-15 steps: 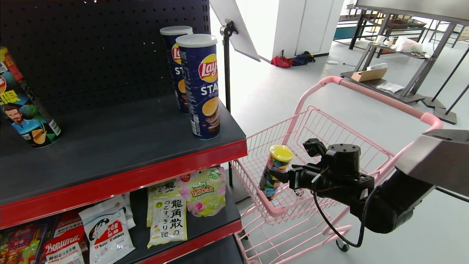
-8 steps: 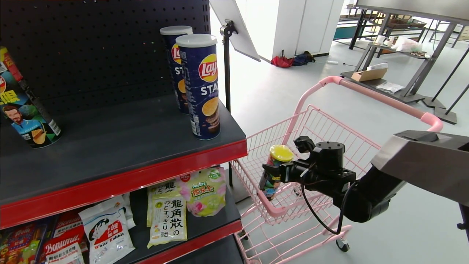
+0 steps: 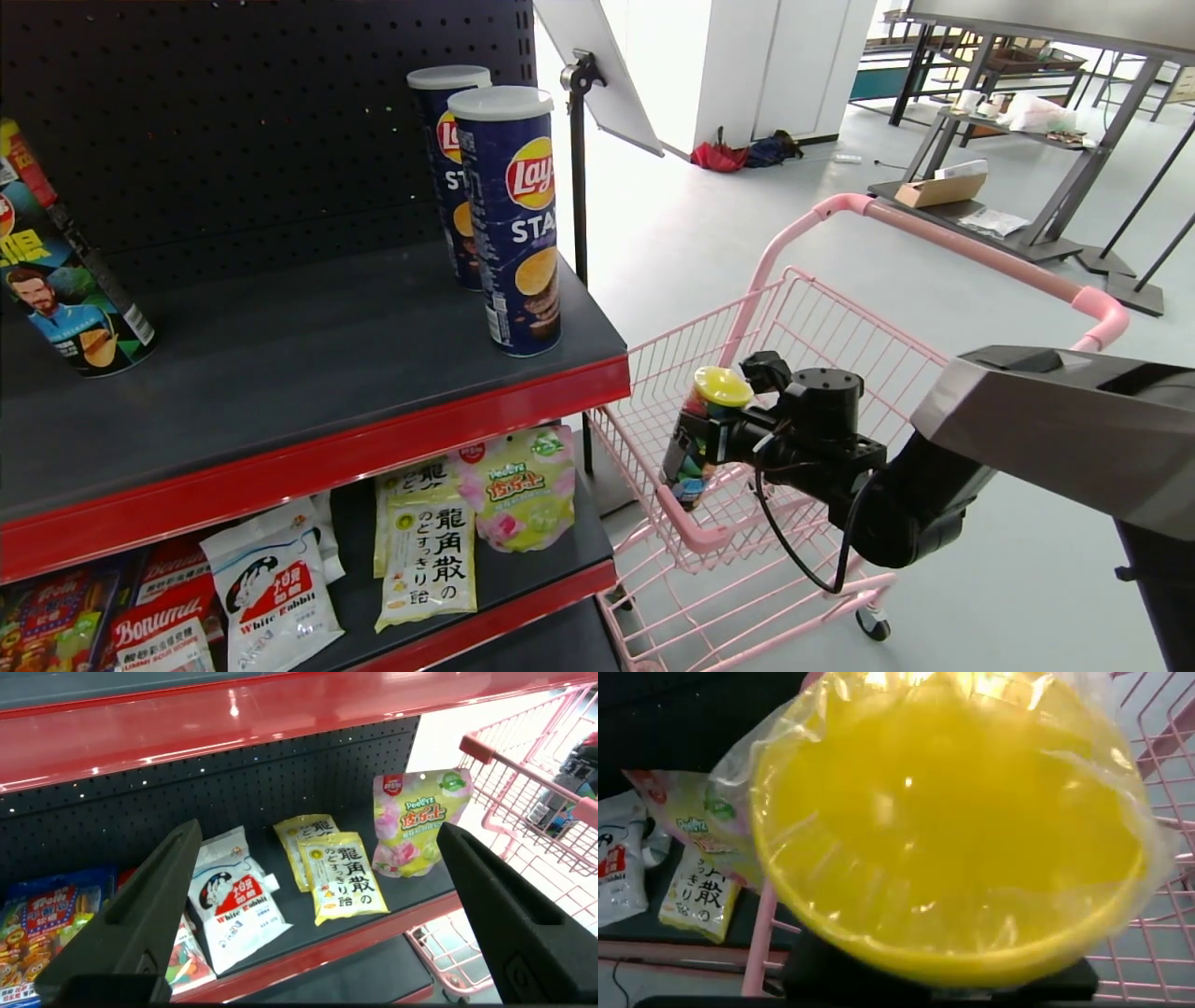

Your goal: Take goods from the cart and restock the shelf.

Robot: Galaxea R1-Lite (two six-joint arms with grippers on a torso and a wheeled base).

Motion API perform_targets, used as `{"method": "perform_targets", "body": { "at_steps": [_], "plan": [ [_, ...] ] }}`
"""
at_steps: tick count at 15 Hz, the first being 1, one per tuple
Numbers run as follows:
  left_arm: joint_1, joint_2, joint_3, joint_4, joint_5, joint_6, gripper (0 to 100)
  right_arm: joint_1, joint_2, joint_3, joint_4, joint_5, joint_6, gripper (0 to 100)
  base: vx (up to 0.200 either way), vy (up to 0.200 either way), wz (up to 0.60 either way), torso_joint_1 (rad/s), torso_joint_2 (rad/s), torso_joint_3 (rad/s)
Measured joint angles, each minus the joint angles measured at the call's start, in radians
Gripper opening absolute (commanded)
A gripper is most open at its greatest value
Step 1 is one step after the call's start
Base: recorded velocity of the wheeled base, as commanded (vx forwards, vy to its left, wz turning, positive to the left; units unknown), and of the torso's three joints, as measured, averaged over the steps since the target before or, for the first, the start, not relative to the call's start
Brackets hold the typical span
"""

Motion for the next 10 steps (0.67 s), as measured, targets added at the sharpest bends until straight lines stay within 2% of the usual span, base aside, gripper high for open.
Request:
{"method": "perform_targets", "body": {
  "at_steps": [5, 7, 10],
  "plan": [
    [0.000, 0.000, 0.000, 0.000, 0.000, 0.000, 100, 0.000, -0.067, -0.037, 0.049, -0.073, -0.002, 0, 0.000, 0.000, 0.00, 0.000, 0.00, 0.000],
    [0.000, 0.000, 0.000, 0.001, 0.000, -0.002, 100, 0.000, -0.163, -0.082, 0.159, -0.105, -0.012, 0, 0.000, 0.000, 0.00, 0.000, 0.00, 0.000],
    [-0.001, 0.000, 0.000, 0.001, -0.001, -0.003, 100, -0.009, -0.381, -0.141, 0.419, -0.183, -0.077, 0, 0.000, 0.000, 0.00, 0.000, 0.00, 0.000]
  ]
}}
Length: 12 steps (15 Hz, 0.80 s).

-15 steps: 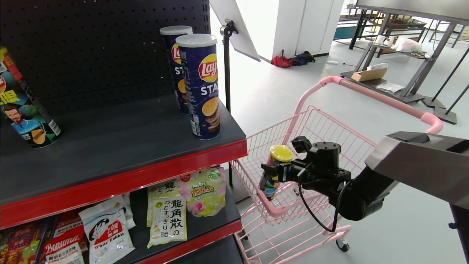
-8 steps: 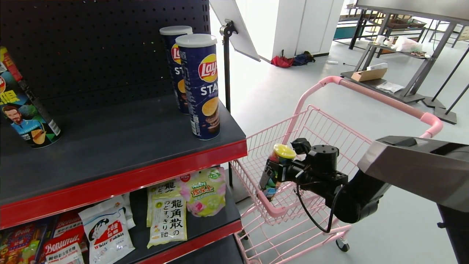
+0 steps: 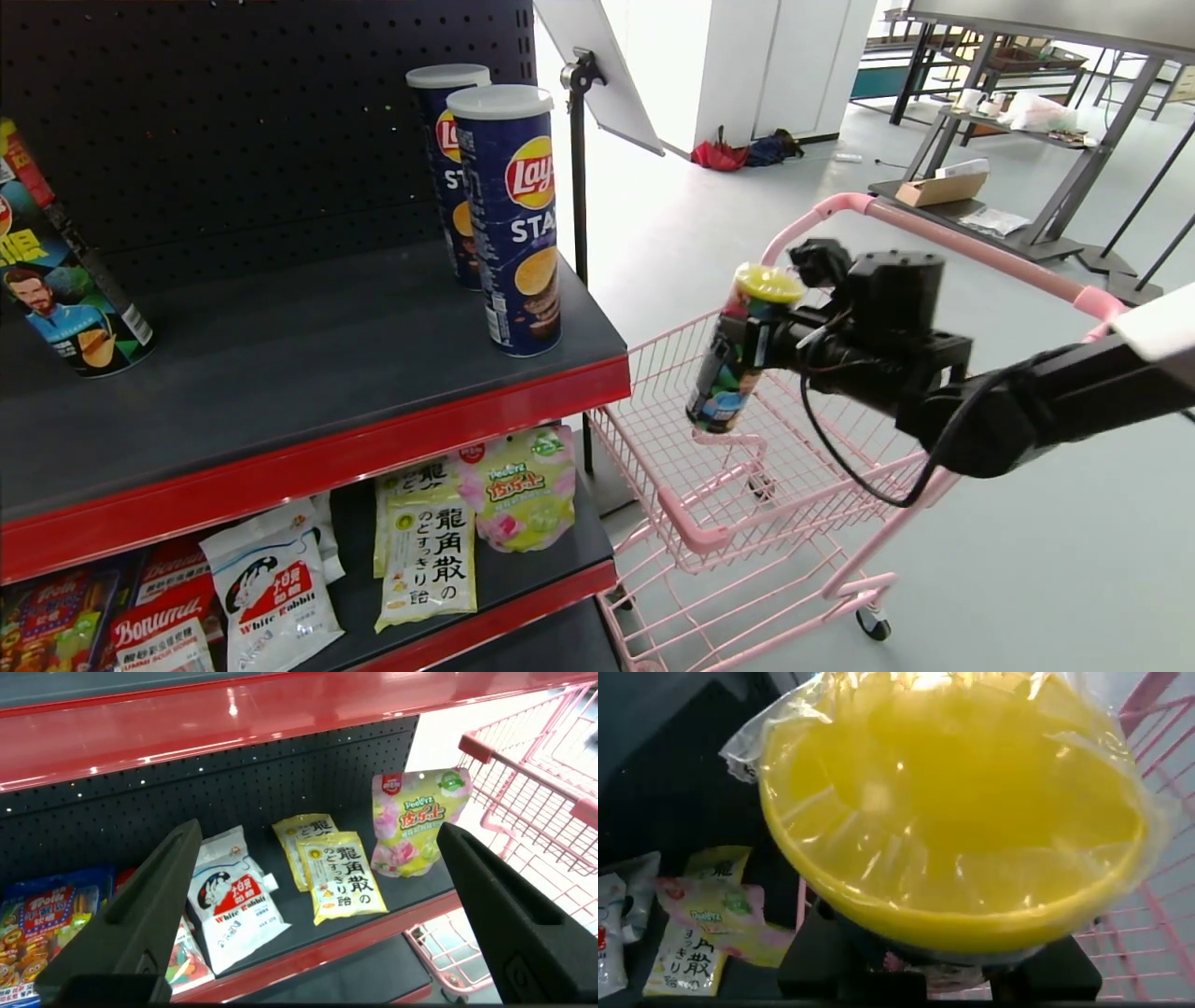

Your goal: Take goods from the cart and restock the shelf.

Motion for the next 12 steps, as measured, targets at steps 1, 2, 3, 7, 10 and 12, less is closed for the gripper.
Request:
{"method": "perform_targets", "body": {
  "at_steps": [1, 2, 3, 7, 10, 12],
  "plan": [
    [0.000, 0.000, 0.000, 0.000, -0.001, -0.001, 100, 0.000, -0.092, -0.008, 0.076, -0.051, -0.031, 0, 0.000, 0.000, 0.00, 0.000, 0.00, 0.000],
    [0.000, 0.000, 0.000, 0.000, -0.002, -0.002, 100, 0.002, -0.196, -0.002, 0.140, -0.102, -0.058, 0, 0.000, 0.000, 0.00, 0.000, 0.00, 0.000],
    [0.000, 0.000, -0.001, 0.000, -0.004, -0.001, 100, 0.005, -0.298, 0.022, 0.196, -0.137, -0.084, 0, 0.000, 0.000, 0.00, 0.000, 0.00, 0.000],
    [0.000, 0.000, -0.002, 0.000, -0.004, 0.000, 100, -0.025, -0.758, 0.215, 0.504, -0.212, -0.183, 0, 0.000, 0.000, 0.00, 0.000, 0.00, 0.000],
    [0.000, 0.000, -0.002, 0.000, -0.005, 0.000, 100, -0.169, -1.068, 0.356, 0.774, -0.208, -0.225, 0, 0.000, 0.000, 0.00, 0.000, 0.00, 0.000],
    [-0.001, 0.000, -0.002, 0.000, -0.005, 0.001, 100, -0.245, -1.201, 0.435, 0.833, -0.197, -0.244, 0, 0.000, 0.000, 0.00, 0.000, 0.00, 0.000]
  ]
}}
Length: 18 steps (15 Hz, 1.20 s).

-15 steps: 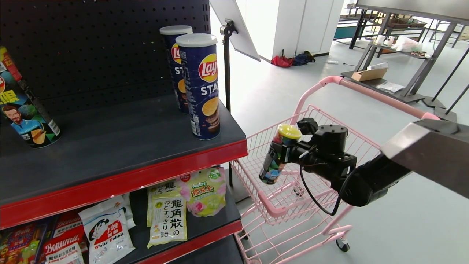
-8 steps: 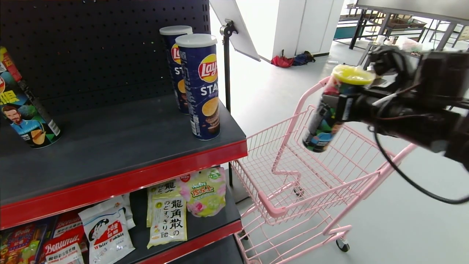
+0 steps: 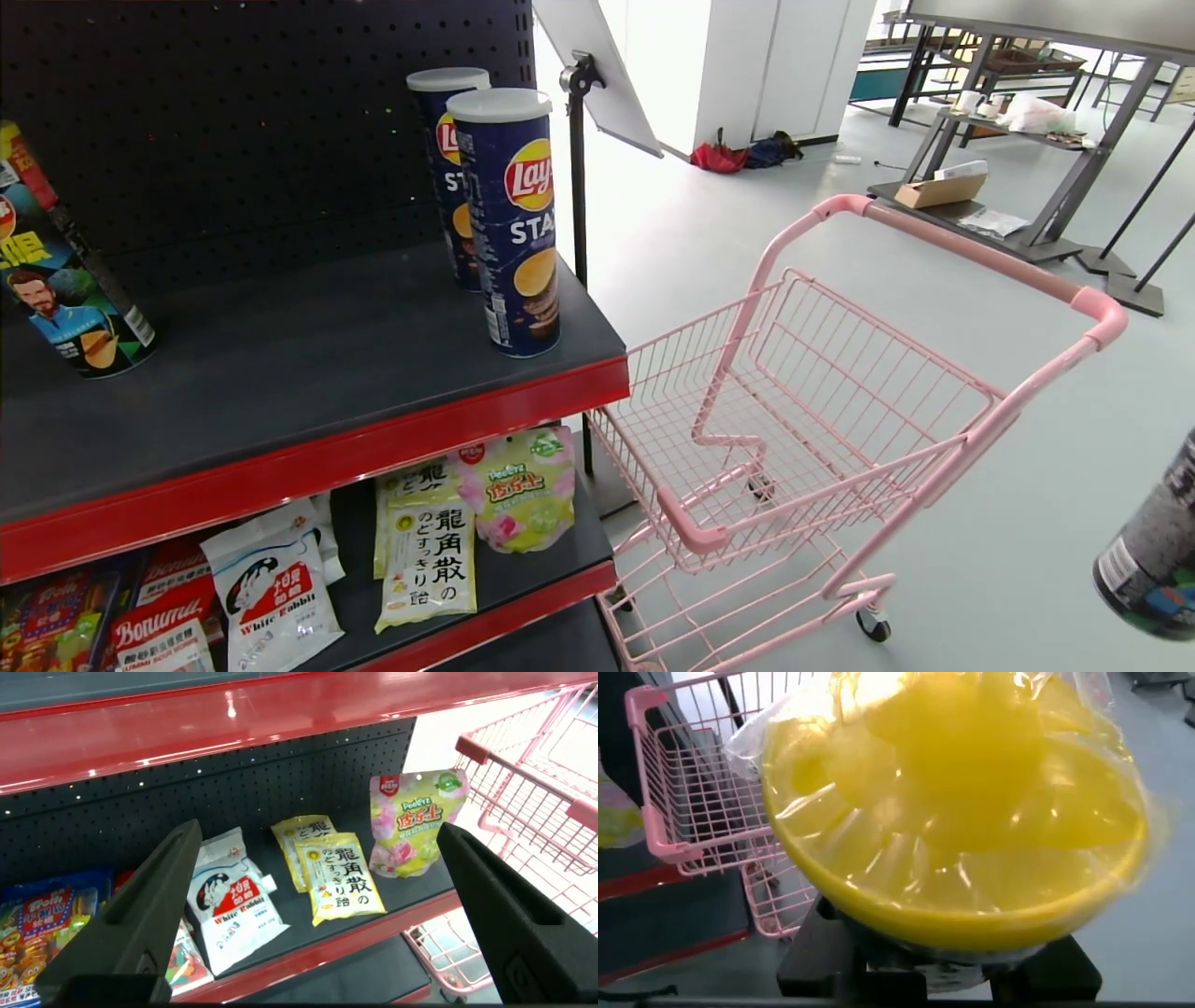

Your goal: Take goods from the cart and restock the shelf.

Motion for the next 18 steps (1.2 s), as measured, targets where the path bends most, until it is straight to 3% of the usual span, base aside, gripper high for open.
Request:
{"method": "perform_targets", "body": {
  "at_steps": [5, 18],
  "plan": [
    [0.000, 0.000, 0.000, 0.000, 0.000, 0.000, 100, -0.030, -0.130, 0.059, -0.003, 0.003, -0.003, 0, 0.000, 0.000, 0.00, 0.109, -0.31, -0.192],
    [0.000, 0.000, 0.001, 0.000, 0.000, 0.000, 100, -0.027, -0.099, 0.038, -0.013, 0.003, -0.003, 0, 0.000, 0.000, 0.00, 0.173, -0.43, -0.256]
  ]
}}
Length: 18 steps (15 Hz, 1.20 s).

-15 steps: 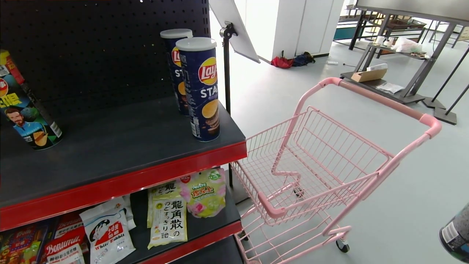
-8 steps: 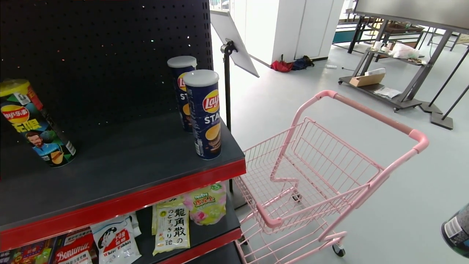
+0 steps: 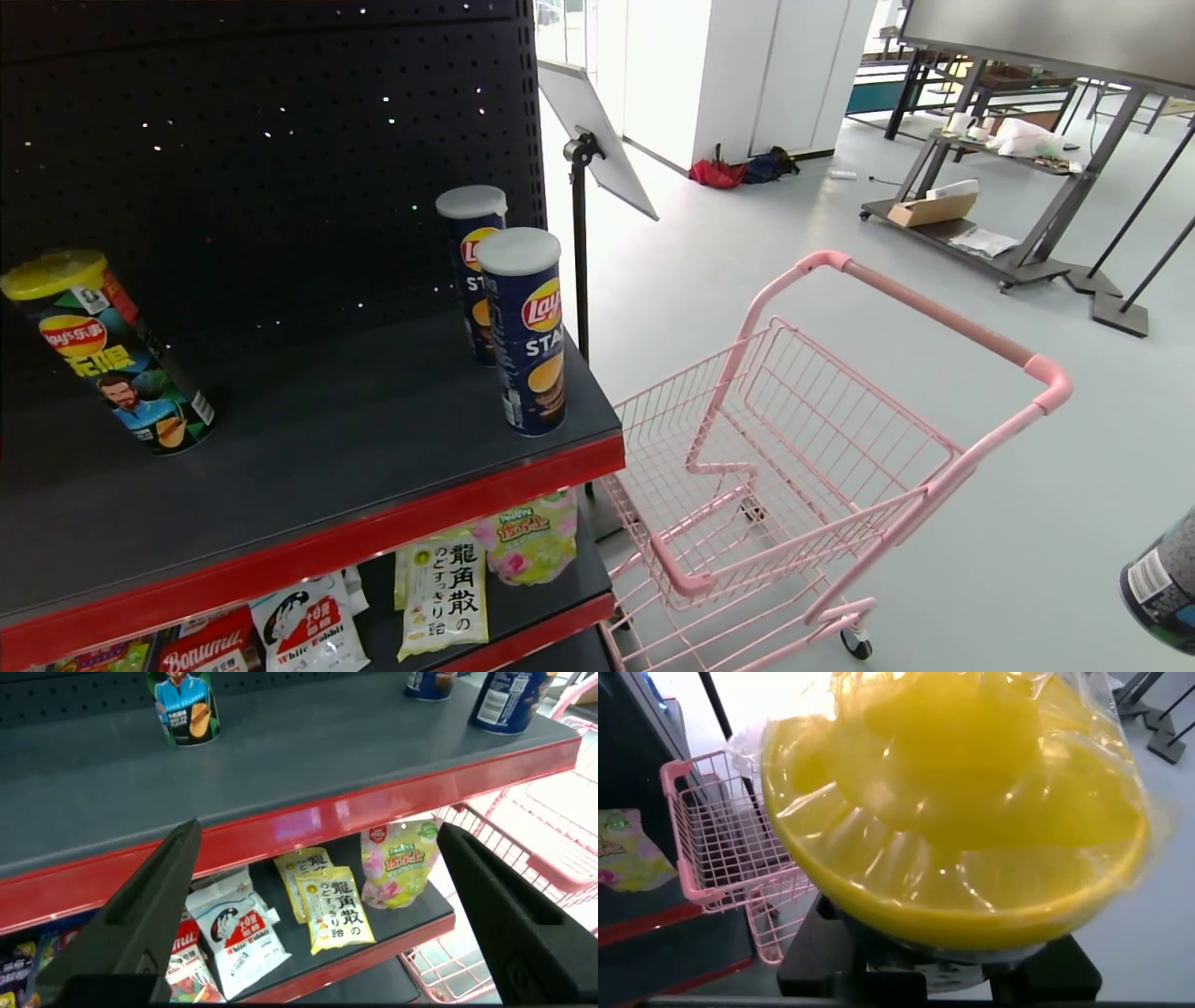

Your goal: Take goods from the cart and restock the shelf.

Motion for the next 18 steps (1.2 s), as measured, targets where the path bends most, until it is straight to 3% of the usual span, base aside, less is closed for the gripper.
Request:
{"method": "perform_targets", "body": {
  "at_steps": [12, 16, 18],
  "plan": [
    [-0.001, 0.000, 0.000, 0.000, 0.000, -0.001, 100, -0.003, -0.061, 0.105, -0.002, 0.000, -0.028, 0, 0.000, 0.000, 0.55, 0.008, -0.01, -0.007],
    [-0.001, 0.000, 0.001, 0.001, 0.000, -0.003, 100, -0.003, -0.130, 0.153, -0.002, 0.002, -0.026, 0, 0.000, 0.000, 0.00, 0.000, 0.00, 0.000],
    [0.000, 0.000, 0.000, 0.000, 0.000, -0.001, 100, 0.002, -0.200, 0.200, 0.001, 0.021, -0.023, 0, 0.000, 0.200, 0.00, 0.002, 0.00, 0.000]
  ]
}}
